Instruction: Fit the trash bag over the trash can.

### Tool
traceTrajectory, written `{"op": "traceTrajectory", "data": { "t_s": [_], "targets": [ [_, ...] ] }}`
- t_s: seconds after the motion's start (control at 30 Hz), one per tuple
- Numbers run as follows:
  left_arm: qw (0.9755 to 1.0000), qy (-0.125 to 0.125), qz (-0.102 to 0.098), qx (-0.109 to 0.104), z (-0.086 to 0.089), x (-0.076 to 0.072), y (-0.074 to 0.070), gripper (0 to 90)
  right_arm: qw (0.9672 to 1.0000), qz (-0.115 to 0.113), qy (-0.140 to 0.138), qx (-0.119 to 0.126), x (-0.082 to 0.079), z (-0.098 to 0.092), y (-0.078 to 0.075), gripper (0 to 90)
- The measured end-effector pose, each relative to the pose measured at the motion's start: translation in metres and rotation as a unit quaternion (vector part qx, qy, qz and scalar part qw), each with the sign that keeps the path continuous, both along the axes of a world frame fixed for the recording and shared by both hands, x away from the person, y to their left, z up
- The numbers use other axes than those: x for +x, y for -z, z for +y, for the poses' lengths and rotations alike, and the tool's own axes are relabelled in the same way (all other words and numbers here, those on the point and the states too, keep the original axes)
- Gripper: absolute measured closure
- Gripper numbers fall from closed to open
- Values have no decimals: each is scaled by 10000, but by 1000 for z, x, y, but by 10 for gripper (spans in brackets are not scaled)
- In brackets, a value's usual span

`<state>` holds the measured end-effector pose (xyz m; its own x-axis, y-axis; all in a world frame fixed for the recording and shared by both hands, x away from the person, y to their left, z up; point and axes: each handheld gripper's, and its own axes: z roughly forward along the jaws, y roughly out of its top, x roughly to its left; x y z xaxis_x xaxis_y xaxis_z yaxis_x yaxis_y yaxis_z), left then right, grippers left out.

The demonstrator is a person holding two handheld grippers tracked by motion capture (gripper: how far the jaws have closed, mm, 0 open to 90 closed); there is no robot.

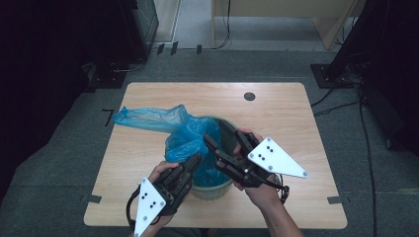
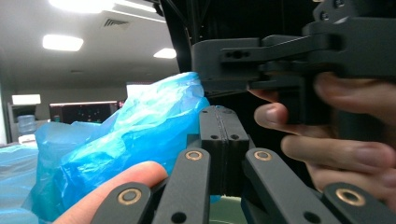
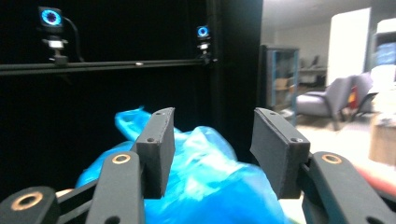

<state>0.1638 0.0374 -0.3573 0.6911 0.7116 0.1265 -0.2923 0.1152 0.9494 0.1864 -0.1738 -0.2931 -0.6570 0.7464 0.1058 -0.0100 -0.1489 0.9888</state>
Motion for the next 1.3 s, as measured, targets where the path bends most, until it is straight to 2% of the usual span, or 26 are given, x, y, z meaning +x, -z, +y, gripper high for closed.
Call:
{"op": "traceTrajectory", "data": {
  "t_s": [0.03,0.13,0.17,0.2,0.23,0.27,0.3,0.33,0.37,0.4,0.47,0.6,0.63,0.7,0.73,0.9,0.97,1.0,1.03,1.1,1.13,1.17,1.2,1.23,1.27,1.3],
  "targets": [
    [10000,-8,0,0,0,0,0,900,9997,116,-193,77,-1,0,1,488],
    [10000,-15,-1,31,-2,1,1,900,9991,227,-350,50,0,2,3,483],
    [10000,-24,-16,55,-2,1,2,900,9971,419,-627,75,2,4,4,486],
    [9999,-46,-61,97,-3,1,2,900,9961,524,-704,101,3,5,4,513],
    [9999,-46,-61,97,-3,1,2,900,9961,524,-704,101,3,5,4,513],
    [9999,-54,-86,128,-4,0,3,900,9952,582,-783,66,4,7,6,616],
    [9998,-47,-103,156,-5,0,3,900,9952,582,-783,66,4,7,6,616],
    [9998,-48,-115,169,-5,0,3,897,9953,603,-757,-15,4,10,7,753],
    [9997,-39,-140,193,-6,-1,3,888,9953,608,-755,-41,4,11,7,815],
    [9997,-39,-140,193,-6,-1,3,870,9953,608,-755,-41,4,11,7,815],
    [9996,-8,-155,229,-6,-1,3,837,9959,569,-701,-56,4,12,8,900],
    [9994,109,-179,289,-4,-2,4,645,9977,448,-490,-97,4,10,9,900],
    [9991,107,-231,340,0,-4,5,603,9987,349,-342,-136,3,7,9,900],
    [9991,117,-233,339,3,-5,5,549,9994,200,-189,-209,1,2,9,900],
    [9992,128,-229,314,7,-5,5,549,9994,200,-189,-209,1,2,9,900],
    [9998,-7,-131,137,32,-3,6,491,9996,34,11,-290,-4,-12,12,900],
    [9998,-167,-73,13,43,0,6,480,9995,-18,71,-297,-6,-19,14,900],
    [9992,-360,46,-141,54,4,5,479,9996,-39,80,-262,-8,-25,16,900],
    [9992,-360,46,-141,54,4,5,474,9996,-82,70,-275,-9,-28,16,900],
    [9964,-650,289,-460,67,12,1,462,9995,-165,41,-283,-11,-32,17,900],
    [9964,-650,289,-460,67,12,1,452,9995,-165,41,-283,-11,-32,17,900],
    [9929,-818,508,-693,73,17,-2,441,9993,-223,25,-315,-13,-34,18,900],
    [9929,-818,508,-693,73,17,-2,418,9993,-223,25,-315,-13,-34,18,900],
    [9910,-886,628,-776,75,20,-3,418,9990,-281,33,-338,-14,-35,18,900],
    [9873,-901,865,-987,79,27,-6,371,9988,-313,36,-383,-16,-36,18,900],
    [9873,-901,865,-987,79,27,-6,348,9988,-313,36,-383,-16,-36,18,900]
  ]
}}
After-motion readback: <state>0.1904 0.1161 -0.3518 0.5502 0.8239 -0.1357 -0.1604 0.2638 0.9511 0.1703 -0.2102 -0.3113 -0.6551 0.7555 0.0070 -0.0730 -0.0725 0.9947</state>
